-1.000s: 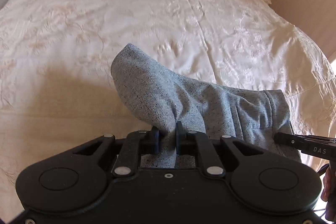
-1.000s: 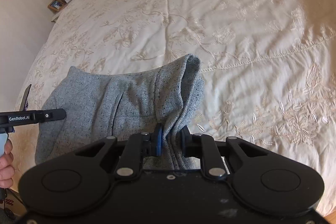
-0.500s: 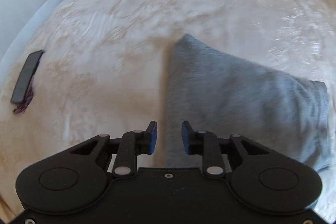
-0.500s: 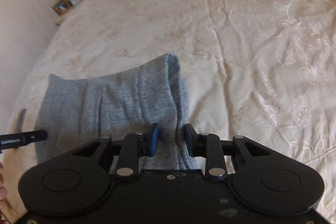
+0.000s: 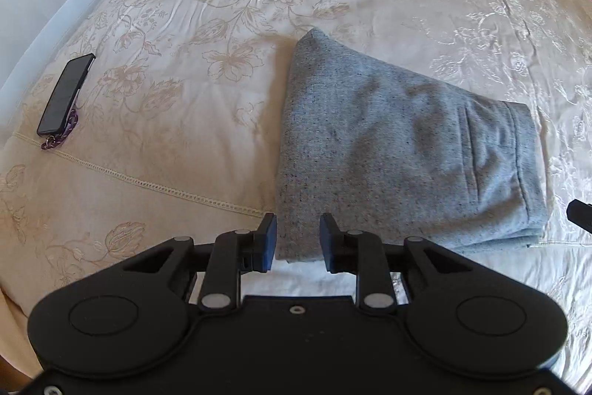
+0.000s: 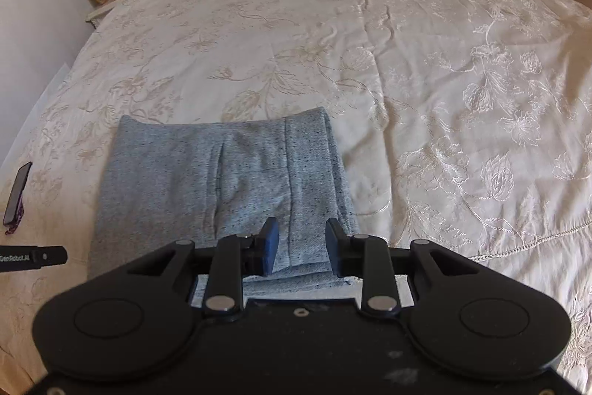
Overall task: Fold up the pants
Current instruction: 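Open both tools and pull them back from the folded sweatpants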
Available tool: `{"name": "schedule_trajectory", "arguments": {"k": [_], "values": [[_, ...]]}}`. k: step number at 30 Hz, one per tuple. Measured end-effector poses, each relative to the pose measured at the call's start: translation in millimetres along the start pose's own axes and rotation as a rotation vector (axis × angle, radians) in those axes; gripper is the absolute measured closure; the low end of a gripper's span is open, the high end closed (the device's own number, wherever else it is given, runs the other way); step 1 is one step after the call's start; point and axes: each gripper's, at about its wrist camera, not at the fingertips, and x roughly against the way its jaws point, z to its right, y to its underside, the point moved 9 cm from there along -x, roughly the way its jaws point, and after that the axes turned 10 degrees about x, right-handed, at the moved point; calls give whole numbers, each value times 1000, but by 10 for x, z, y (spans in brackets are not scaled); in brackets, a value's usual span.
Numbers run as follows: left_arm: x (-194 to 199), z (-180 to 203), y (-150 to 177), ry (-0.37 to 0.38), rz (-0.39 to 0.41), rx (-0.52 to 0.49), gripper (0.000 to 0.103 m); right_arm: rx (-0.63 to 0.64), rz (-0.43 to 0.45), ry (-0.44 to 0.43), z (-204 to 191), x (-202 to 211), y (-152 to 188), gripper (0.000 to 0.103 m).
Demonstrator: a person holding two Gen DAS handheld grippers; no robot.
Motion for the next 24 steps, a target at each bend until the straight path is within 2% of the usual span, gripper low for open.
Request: {"name": "schedule_trajectory", "arguments": {"k": [12, 18, 24], "values": [[822, 302, 238, 60, 113, -49, 67, 87, 161, -51, -422, 962, -37, 70], [1062, 327, 364, 49, 141, -41, 66, 97, 190, -70, -506, 1259, 27, 69], [1136, 390, 544, 48, 128, -39, 66, 101, 187, -84, -480, 1382, 100, 69]]}}
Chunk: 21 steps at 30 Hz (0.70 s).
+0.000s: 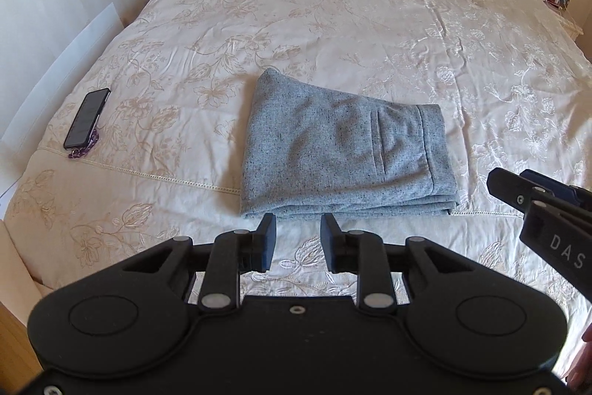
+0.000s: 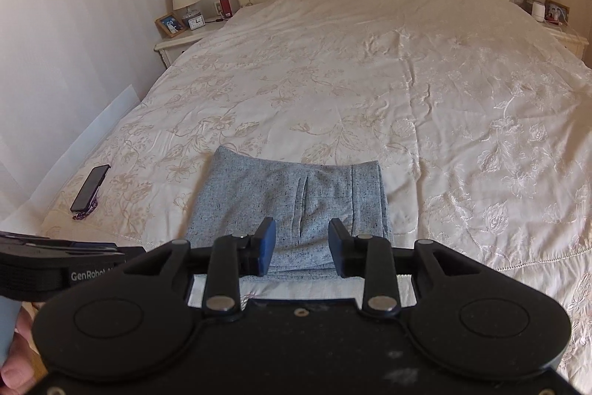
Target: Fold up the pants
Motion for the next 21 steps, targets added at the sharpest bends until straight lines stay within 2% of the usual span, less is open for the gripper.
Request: {"name": "schedule_trajectory", "arguments": {"k": [11, 21], "values": [[24, 132, 78, -22, -5, 15, 66, 61, 14, 0, 56, 108, -38, 69], [7, 133, 131, -31, -21, 16, 66, 51, 7, -3, 142, 108, -22, 68]]}}
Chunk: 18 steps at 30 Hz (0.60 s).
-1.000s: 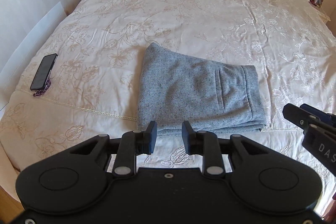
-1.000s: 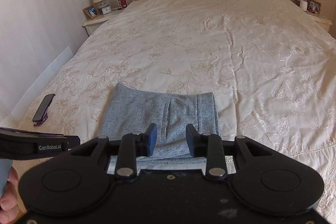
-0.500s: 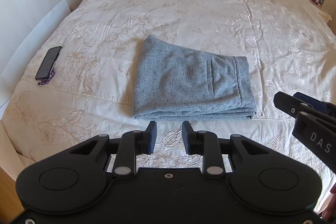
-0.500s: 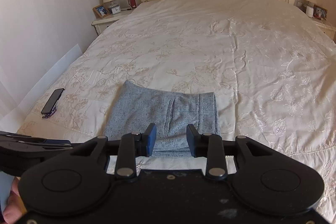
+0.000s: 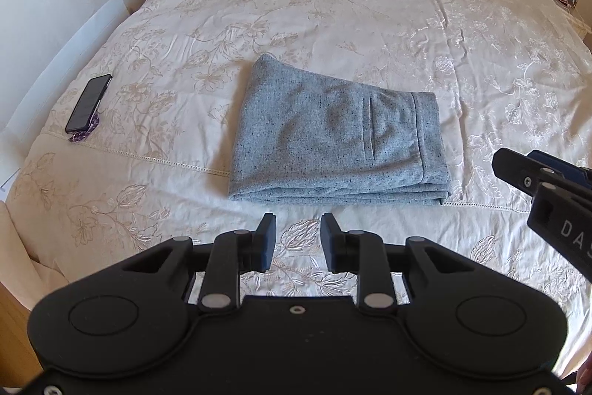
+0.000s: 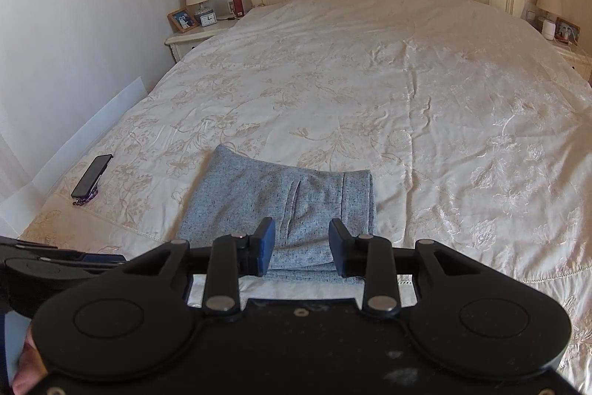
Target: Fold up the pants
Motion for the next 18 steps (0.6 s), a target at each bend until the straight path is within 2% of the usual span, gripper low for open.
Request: {"name": "schedule_trajectory", "arguments": {"k": [18], "values": [[-11, 6, 13, 9, -9, -11, 66, -12, -14, 2, -46, -6, 49, 68]]}}
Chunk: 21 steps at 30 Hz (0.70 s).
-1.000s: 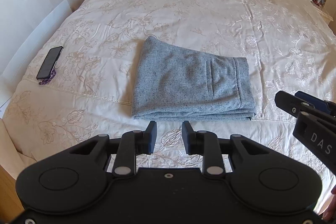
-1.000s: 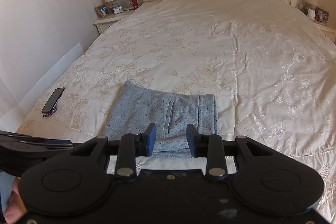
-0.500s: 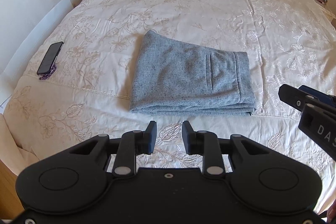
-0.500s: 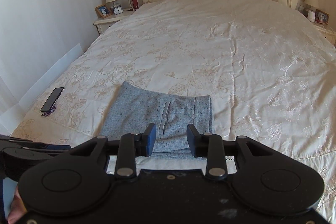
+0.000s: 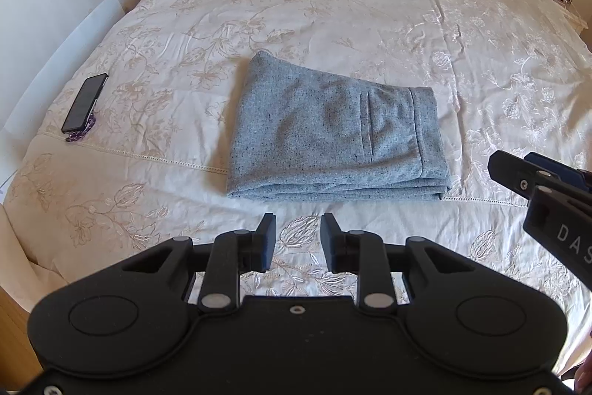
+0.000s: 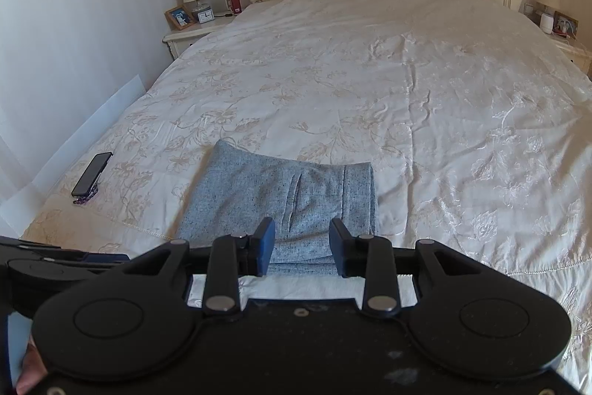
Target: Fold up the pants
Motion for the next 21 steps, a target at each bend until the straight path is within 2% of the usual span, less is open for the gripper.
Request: {"name": "schedule_trajectory", "arguments": {"k": [21], "values": [[0, -25, 2, -1, 1, 1, 66, -5, -3, -6, -17, -17, 8, 68]]}}
